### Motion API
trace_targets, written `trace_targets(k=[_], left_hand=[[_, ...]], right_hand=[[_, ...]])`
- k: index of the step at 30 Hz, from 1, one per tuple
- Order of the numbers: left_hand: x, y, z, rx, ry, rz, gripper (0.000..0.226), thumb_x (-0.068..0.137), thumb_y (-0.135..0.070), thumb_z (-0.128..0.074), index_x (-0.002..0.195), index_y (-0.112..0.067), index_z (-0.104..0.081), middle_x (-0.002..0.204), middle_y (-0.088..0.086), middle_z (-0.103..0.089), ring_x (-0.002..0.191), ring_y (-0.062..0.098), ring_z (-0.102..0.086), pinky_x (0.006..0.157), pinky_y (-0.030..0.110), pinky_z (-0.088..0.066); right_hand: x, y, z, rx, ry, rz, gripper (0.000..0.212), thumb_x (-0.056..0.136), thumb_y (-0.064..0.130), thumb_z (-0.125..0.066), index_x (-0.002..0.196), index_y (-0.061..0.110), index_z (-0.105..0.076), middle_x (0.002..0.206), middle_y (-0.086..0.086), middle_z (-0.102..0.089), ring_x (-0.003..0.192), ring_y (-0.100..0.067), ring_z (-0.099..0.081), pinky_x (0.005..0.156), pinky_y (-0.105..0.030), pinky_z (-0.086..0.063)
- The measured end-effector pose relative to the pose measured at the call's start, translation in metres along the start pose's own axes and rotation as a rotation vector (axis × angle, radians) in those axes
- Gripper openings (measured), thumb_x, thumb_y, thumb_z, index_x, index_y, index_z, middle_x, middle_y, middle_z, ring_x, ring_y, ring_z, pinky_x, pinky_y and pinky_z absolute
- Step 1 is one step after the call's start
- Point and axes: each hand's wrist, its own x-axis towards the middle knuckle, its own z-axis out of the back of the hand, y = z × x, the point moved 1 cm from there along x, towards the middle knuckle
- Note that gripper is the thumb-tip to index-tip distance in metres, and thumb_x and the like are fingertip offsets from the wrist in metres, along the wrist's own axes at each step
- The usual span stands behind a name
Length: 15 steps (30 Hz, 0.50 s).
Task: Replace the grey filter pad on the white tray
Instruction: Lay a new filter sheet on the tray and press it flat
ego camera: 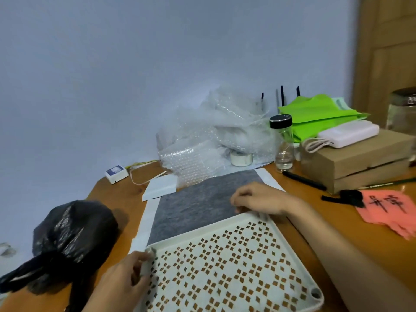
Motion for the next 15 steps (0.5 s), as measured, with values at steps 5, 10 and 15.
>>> trace_targets(k=[5, 10, 15], left_hand=[[-0.008, -0.001, 0.017, 0.085, 0.147, -0.068, 0.031, 0.087, -0.04, -0.072, 0.109, -0.055, -0.055, 0.094, -0.014, -0.067, 0.081, 0.0, -0.067, 0.077, 0.014, -0.054], [-0.011, -0.022, 0.034, 0.237, 0.214, -0.188, 0.017, 0.084, -0.058, -0.067, 0.1, -0.054, -0.066, 0.092, -0.029, -0.064, 0.085, -0.012, -0.061, 0.074, 0.004, -0.045], [0.006, -0.054, 0.056, 0.332, 0.282, -0.357, 0.027, 0.079, -0.074, -0.059, 0.092, -0.053, -0.071, 0.083, -0.037, -0.065, 0.079, -0.008, -0.064, 0.071, 0.014, -0.051]], right_hand=[[-0.001, -0.005, 0.001, 0.009, 0.004, -0.024, 0.028, 0.095, 0.045, -0.059, 0.091, 0.025, -0.077, 0.087, 0.011, -0.079, 0.088, -0.011, -0.073, 0.09, -0.034, -0.056], [-0.004, -0.005, 0.001, 0.089, 0.084, -0.123, 0.041, 0.096, 0.042, -0.058, 0.095, 0.005, -0.075, 0.082, -0.002, -0.08, 0.084, -0.022, -0.077, 0.082, -0.032, -0.06], [-0.008, -0.006, 0.008, 0.011, 0.076, -0.172, 0.043, 0.097, 0.044, -0.055, 0.089, 0.006, -0.075, 0.077, -0.003, -0.08, 0.078, -0.02, -0.077, 0.084, -0.033, -0.06]])
